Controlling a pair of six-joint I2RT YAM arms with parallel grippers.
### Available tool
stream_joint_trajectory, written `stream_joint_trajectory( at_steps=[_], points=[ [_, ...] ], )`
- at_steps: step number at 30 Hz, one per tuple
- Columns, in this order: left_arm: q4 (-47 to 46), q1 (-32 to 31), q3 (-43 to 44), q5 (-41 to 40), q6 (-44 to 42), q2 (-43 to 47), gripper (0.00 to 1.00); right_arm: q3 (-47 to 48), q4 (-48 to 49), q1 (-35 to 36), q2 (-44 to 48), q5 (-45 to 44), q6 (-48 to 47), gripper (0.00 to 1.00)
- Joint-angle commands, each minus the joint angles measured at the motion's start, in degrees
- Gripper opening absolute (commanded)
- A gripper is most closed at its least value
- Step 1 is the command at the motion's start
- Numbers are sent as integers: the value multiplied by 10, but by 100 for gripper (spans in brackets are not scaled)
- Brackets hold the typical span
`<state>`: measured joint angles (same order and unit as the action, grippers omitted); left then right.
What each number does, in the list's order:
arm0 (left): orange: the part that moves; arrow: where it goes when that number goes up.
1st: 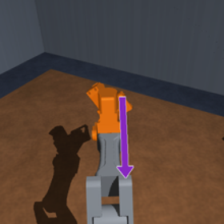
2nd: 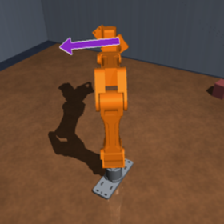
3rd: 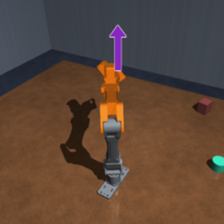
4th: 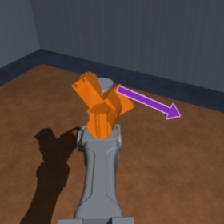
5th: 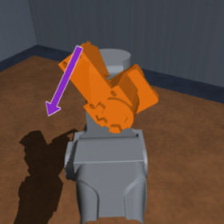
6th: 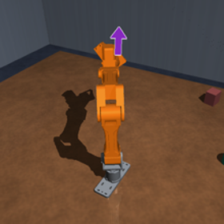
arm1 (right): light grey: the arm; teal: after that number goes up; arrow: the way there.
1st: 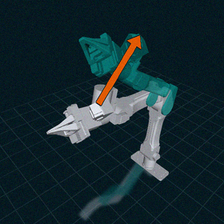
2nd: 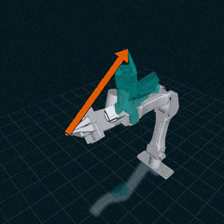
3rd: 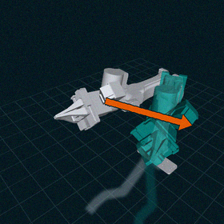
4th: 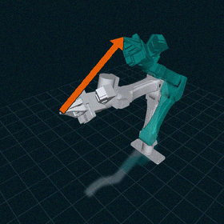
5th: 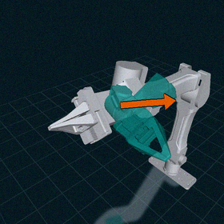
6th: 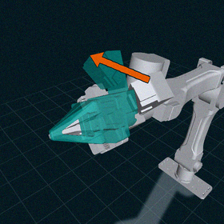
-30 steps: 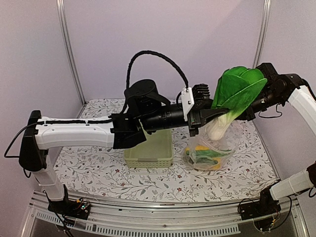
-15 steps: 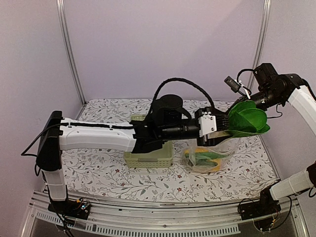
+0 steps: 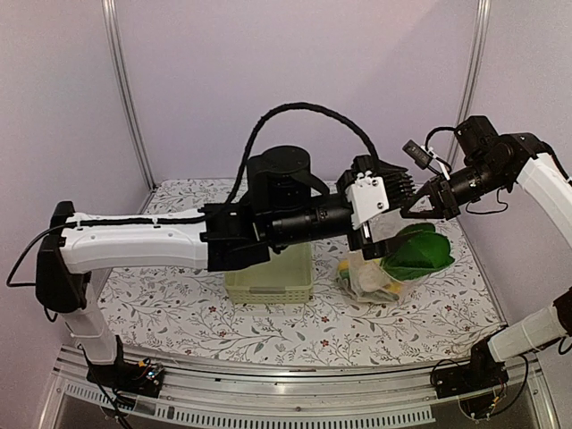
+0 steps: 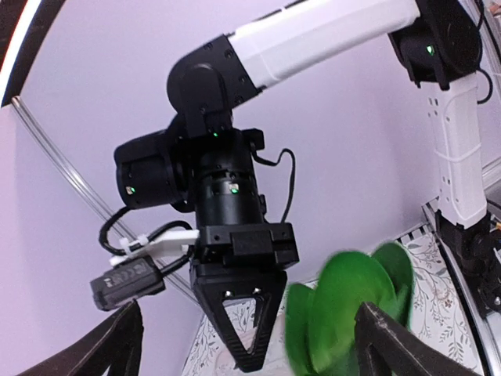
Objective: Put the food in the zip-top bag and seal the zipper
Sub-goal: Place the fake vegetable in the zipper food storage bag, then adjust the zipper food storage bag at the center of the board.
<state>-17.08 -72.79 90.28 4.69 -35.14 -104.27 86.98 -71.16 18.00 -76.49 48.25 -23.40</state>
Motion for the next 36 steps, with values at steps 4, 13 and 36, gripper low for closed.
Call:
stream_joint_trajectory(
  at_steps=[4,13,36],
  points=[
    [156,-33,-11,3,24,76,83,17,7,3,-1,7,2,0],
    [499,-41,155,23,41,-23,45,12,10,2,-2,-1,5,0],
    [550,-55,186,-192,-2,-74,59,-13,14,2,13,-10,2,0]
  ],
)
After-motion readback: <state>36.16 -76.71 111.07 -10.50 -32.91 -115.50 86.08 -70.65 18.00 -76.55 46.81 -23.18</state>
